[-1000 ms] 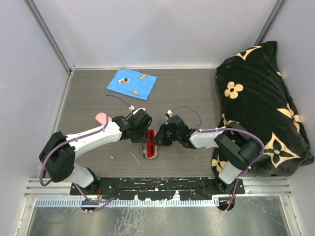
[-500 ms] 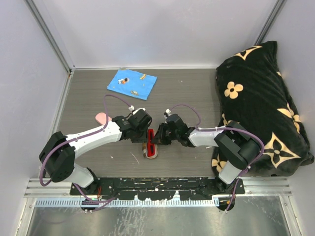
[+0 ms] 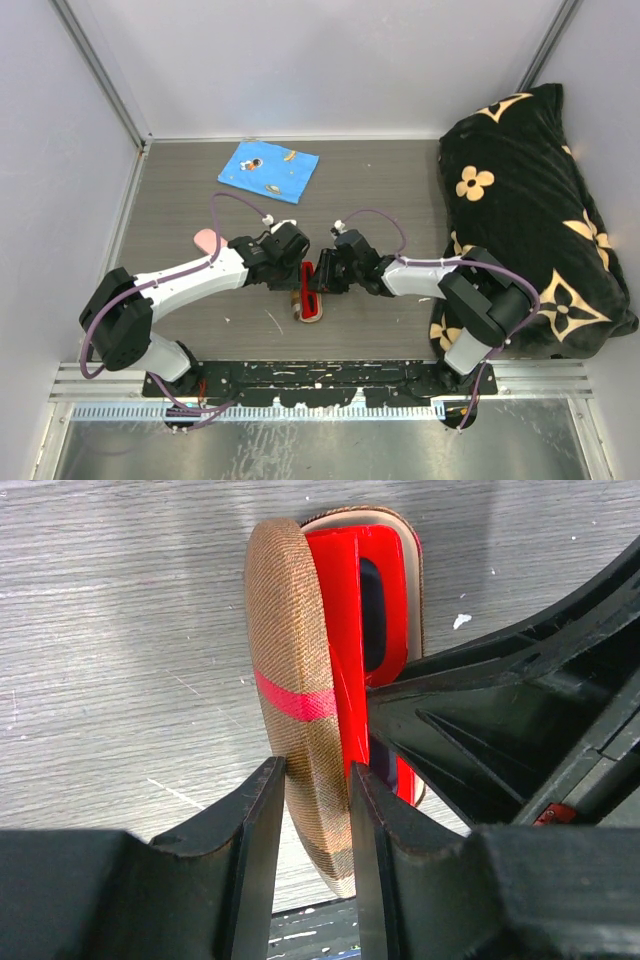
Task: Organize the sunglasses
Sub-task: Place the sunglasses in the sunglasses case.
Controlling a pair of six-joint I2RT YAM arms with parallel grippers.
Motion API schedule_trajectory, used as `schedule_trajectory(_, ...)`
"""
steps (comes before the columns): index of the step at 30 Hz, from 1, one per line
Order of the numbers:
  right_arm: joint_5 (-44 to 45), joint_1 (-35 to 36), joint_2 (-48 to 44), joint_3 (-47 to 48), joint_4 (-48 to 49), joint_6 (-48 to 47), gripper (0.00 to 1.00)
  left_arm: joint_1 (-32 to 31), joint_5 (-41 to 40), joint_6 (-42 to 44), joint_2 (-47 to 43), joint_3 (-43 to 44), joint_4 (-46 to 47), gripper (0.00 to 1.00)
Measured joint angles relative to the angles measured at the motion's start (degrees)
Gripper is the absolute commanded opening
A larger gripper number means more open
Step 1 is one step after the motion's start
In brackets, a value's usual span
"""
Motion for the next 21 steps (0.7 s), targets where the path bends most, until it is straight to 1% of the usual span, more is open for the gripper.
schedule_trajectory(21,6.0,0.2,-6.1,1.8,-10.2,-5.8,0.36,0.0,0.0,-0.5,0.0,-0.2,0.1,0.33)
